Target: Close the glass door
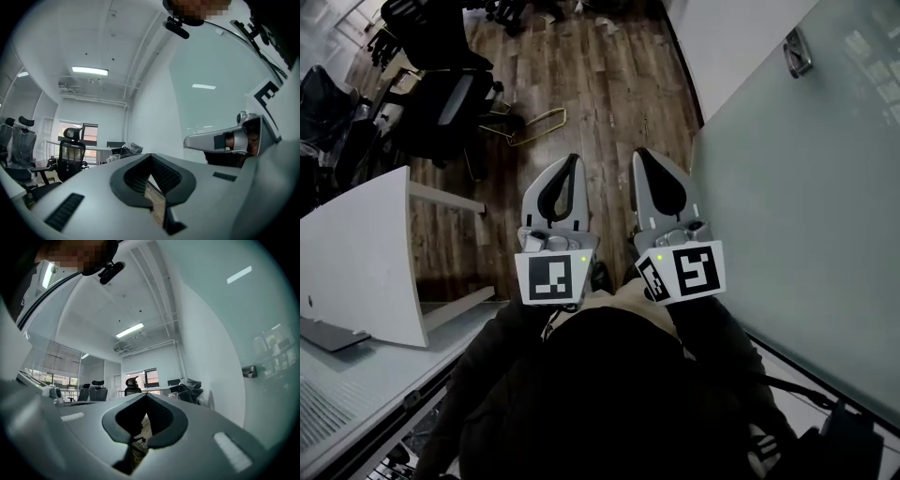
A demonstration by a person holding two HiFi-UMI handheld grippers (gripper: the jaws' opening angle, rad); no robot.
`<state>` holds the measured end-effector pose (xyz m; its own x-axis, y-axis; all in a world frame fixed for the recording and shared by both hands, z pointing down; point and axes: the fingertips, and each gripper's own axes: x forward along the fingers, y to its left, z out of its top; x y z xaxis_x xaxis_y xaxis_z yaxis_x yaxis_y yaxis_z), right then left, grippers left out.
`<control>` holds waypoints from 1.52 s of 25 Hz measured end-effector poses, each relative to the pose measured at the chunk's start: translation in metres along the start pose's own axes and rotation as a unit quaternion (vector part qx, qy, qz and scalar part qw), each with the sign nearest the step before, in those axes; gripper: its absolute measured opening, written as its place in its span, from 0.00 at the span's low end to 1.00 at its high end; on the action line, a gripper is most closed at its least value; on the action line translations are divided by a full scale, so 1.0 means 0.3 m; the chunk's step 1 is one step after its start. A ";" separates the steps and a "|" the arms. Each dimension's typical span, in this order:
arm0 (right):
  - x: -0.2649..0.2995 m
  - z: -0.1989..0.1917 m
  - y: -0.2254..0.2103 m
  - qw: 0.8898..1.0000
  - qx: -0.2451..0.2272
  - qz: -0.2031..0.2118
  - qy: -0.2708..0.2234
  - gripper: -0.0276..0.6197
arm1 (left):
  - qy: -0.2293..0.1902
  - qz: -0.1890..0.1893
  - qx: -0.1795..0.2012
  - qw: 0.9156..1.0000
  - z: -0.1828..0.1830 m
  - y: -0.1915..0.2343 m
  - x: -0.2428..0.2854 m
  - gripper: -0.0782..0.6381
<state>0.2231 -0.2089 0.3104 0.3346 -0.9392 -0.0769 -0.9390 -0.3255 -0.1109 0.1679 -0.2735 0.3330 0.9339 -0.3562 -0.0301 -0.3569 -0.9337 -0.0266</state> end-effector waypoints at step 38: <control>0.873 0.034 -1.447 0.988 -0.009 -0.154 0.002 0.05 | 0.004 -0.161 0.006 0.987 -0.057 -0.272 1.781 0.10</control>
<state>0.7194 -0.3125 0.3283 0.6040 -0.7960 -0.0383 -0.7943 -0.5974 -0.1103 0.6963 -0.3881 0.3363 0.9991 -0.0406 -0.0095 -0.0410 -0.9981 -0.0457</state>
